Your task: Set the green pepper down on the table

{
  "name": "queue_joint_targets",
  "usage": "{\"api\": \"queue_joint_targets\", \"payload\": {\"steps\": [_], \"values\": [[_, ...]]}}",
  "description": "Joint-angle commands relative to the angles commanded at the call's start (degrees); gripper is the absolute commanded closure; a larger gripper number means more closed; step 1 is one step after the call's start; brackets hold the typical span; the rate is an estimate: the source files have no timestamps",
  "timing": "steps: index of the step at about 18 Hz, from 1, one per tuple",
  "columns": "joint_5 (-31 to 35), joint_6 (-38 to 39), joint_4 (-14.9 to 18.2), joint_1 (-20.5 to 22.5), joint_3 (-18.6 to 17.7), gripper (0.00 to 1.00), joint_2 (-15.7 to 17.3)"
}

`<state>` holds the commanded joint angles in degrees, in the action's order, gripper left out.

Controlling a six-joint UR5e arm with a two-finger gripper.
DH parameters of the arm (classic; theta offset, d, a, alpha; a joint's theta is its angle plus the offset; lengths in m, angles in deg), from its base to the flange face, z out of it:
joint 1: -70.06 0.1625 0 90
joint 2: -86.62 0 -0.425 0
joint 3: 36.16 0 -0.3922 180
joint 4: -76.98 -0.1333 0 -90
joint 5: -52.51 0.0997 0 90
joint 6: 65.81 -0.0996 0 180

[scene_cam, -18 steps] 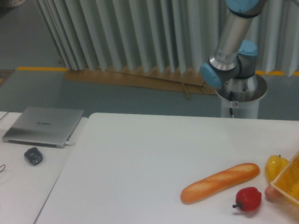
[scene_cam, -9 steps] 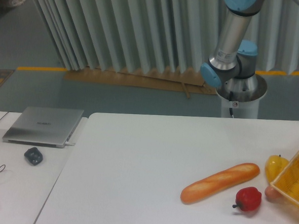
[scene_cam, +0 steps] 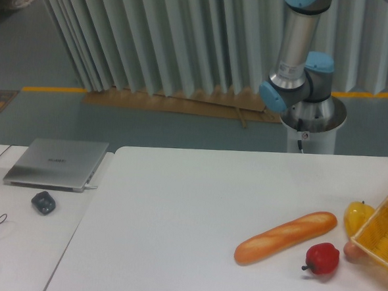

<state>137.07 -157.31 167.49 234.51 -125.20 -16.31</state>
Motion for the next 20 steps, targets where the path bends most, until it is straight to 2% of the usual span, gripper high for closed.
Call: {"api": "queue_joint_targets", "payload": {"steps": [7,12,17,20], "values": [[-1.15,9.92,3.09,-6.15,0.79,0.43,2.81],[-0.54,13.44,3.35,-14.14,0.79,0.43,4.66],[-0.45,23.88,2.65,-23.10,1.85,0.43,3.44],[1.30,27.34,-0.07,-27.76,1.94,0.43,2.21]]}}
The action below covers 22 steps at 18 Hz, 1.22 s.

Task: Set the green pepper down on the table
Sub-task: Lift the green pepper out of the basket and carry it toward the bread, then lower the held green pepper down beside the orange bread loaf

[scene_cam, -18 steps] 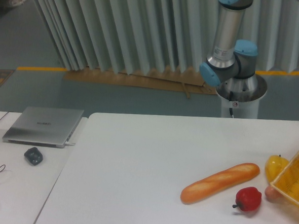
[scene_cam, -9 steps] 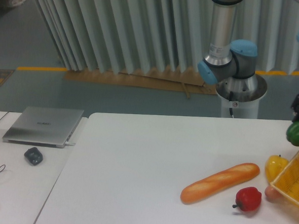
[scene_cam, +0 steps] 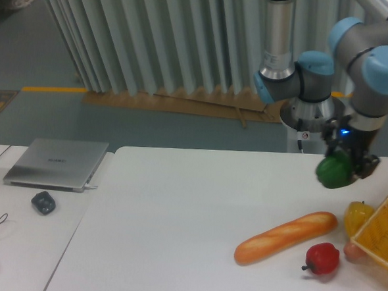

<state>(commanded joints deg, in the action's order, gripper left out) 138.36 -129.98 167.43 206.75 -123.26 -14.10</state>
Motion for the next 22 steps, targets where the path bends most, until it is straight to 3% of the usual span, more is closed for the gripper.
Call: {"api": "queue_joint_targets", "payload": {"steps": [4,9,14,22], "values": [[2.56,0.09,-2.02,-5.46,0.79,0.43,-2.38],[2.47,-0.26,-10.71,-9.41,0.62,0.43,-4.13],[2.74,0.62,-17.22,-11.09,0.52,0.43,-6.33],[7.66,7.47,-19.87,-13.73,1.49,0.43,-9.50]]}}
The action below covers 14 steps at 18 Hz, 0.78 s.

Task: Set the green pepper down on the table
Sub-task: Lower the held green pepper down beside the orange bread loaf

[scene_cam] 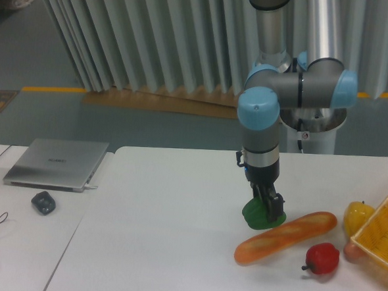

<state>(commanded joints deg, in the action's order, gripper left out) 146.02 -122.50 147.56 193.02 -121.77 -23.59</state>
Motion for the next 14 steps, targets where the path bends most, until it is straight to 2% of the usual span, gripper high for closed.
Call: {"api": "queue_joint_targets", "payload": {"steps": [3,7,10,14], "values": [[0.09,0.17,-1.49,0.79,0.79,0.43,-1.05],[0.00,-0.26,-1.85,4.39,2.98,0.43,-1.67],[0.09,-0.53,-4.56,5.98,5.01,0.43,-3.69],[0.26,-0.53,-7.12,6.50,4.92,0.43,-5.97]]}}
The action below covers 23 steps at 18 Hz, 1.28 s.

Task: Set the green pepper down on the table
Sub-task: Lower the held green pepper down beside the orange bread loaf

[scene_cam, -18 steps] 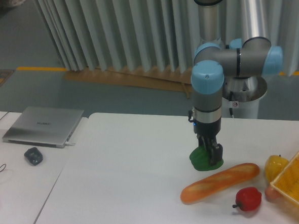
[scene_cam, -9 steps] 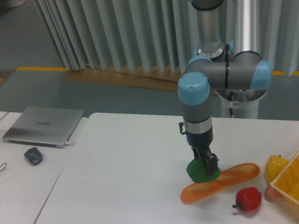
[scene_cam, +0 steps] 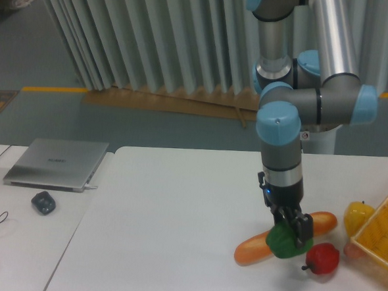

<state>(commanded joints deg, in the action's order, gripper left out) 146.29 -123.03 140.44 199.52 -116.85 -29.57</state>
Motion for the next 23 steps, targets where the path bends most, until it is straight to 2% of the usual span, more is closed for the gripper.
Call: {"api": "queue_joint_targets", "payload": {"steps": [7,12,16,17,20,23], "values": [[0.70,0.70,-0.88,-0.17,0.09,0.43,-0.62],[2.46,1.23,-0.71,-0.79,-1.40,0.43,1.04],[2.38,3.07,-0.27,-4.91,-4.13,0.43,2.10],[1.59,4.12,0.86,-5.96,-4.74,0.43,2.45],[-0.96,7.37,8.50,-7.73,-5.27,0.43,2.45],[-1.05,9.49,9.49,-9.14,-6.24,0.43,3.42]]}}
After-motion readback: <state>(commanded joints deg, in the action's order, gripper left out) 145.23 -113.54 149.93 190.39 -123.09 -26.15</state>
